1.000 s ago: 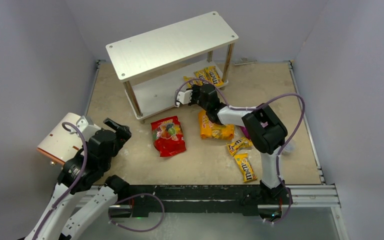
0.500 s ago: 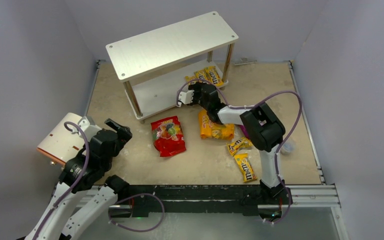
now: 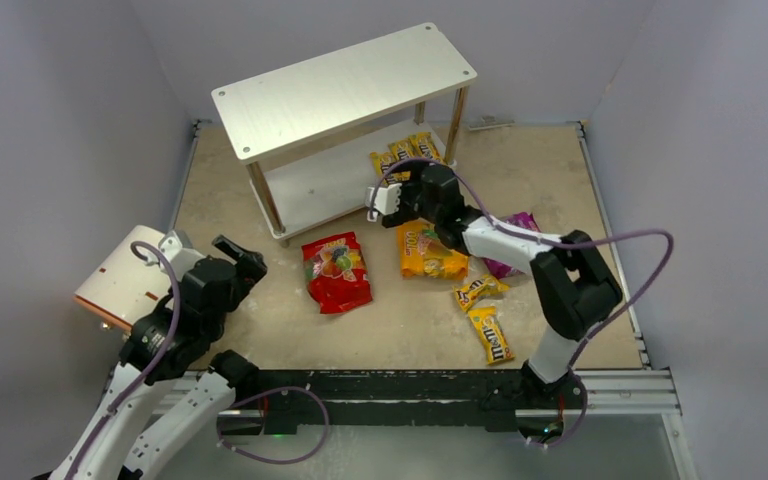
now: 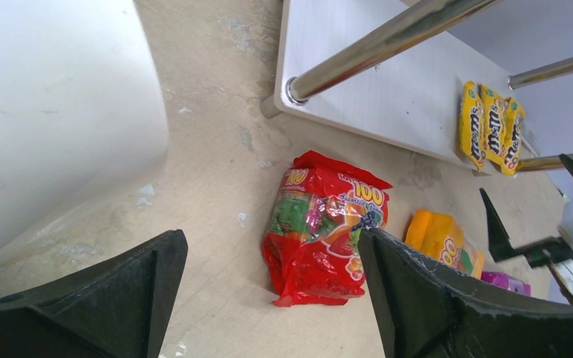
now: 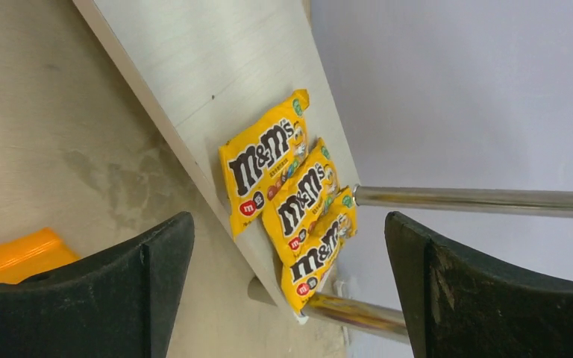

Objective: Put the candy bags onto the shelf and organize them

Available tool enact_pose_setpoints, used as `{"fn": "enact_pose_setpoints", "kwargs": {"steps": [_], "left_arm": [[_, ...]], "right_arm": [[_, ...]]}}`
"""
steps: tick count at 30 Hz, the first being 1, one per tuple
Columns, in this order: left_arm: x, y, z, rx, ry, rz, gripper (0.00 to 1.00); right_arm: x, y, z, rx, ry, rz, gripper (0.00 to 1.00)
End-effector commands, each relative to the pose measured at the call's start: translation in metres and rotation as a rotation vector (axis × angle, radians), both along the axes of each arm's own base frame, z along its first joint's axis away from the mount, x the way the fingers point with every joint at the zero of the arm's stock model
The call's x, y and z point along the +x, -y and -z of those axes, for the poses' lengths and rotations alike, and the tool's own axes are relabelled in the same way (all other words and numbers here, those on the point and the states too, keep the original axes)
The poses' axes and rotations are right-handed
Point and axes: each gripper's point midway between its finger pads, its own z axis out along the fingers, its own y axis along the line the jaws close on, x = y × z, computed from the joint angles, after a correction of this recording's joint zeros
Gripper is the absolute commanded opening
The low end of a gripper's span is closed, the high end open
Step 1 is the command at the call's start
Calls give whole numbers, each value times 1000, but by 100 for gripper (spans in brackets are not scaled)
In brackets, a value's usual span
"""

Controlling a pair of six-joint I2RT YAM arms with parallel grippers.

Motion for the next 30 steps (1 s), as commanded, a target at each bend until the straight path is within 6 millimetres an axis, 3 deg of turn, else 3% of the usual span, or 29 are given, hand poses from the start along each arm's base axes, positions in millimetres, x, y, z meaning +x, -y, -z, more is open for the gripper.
{"fn": "enact_pose_setpoints", "kwargs": {"steps": [1, 4, 7, 10, 12, 13, 17, 21, 26, 30], "left_arm": [[11, 12, 0, 13, 11, 60, 92], [17, 23, 0, 20, 16, 120, 92], [24, 38, 2, 25, 26, 201, 92], [32, 57, 3, 22, 48, 301, 93], [37, 71, 2, 21, 68, 377, 94], [39, 80, 1, 23, 79, 422, 95], [46, 114, 2, 6, 106, 599, 96], [53, 134, 11, -13, 83, 679, 96], [55, 153, 23, -43, 57, 761, 96], [56, 158, 24, -47, 58, 786, 96]], "right_arm": [[-46, 3, -34, 116, -72, -79, 99], [-71, 18, -62, 305, -70, -28, 99], [-96, 47, -105, 692, -97, 117, 99], [-111, 85, -110, 1151, -289, 379, 99], [-121, 99, -90, 1313, -466, 558, 99], [-127, 104, -72, 1312, -542, 644, 99], [-144, 106, -32, 1166, -720, 815, 99], [-157, 121, 9, 1074, -871, 1074, 96], [-155, 142, 45, 1135, -987, 1205, 81], [-154, 141, 68, 1147, -1085, 1190, 73]]}}
